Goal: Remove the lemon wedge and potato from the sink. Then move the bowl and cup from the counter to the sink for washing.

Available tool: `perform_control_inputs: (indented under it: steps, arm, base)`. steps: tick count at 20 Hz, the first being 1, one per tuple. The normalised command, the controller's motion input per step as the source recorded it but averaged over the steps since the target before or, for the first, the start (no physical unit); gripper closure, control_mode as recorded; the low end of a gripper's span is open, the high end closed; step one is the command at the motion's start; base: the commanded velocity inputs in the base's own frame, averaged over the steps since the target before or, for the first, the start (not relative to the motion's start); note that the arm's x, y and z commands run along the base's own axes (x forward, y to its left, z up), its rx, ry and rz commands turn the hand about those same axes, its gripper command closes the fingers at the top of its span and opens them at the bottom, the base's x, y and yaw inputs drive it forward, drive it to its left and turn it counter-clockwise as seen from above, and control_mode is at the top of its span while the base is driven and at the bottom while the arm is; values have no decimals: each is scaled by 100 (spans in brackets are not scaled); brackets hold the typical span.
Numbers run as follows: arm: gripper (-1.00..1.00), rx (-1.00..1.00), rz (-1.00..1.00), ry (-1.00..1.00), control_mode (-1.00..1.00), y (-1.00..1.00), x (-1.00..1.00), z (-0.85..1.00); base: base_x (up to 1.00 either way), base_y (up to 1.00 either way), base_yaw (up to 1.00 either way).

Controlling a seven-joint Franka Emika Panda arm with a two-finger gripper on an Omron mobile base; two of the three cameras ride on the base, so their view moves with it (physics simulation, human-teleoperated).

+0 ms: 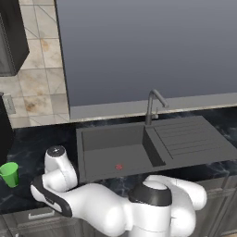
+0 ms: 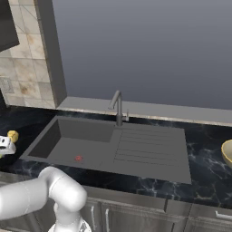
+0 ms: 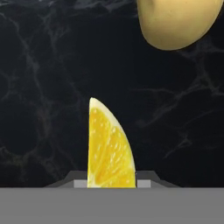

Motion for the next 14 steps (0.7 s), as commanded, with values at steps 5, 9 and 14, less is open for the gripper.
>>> perform_control_inputs:
  steps: [5,9,14]
  arm:
    - [100,0,0,0,-100,0,0,-10]
    - [100,0,0,0,-100,1,0,-11]
    - [100,0,0,0,-100,0,0,-10]
  base:
    - [0,0,0]
    - [0,0,0]
    - [0,0,0]
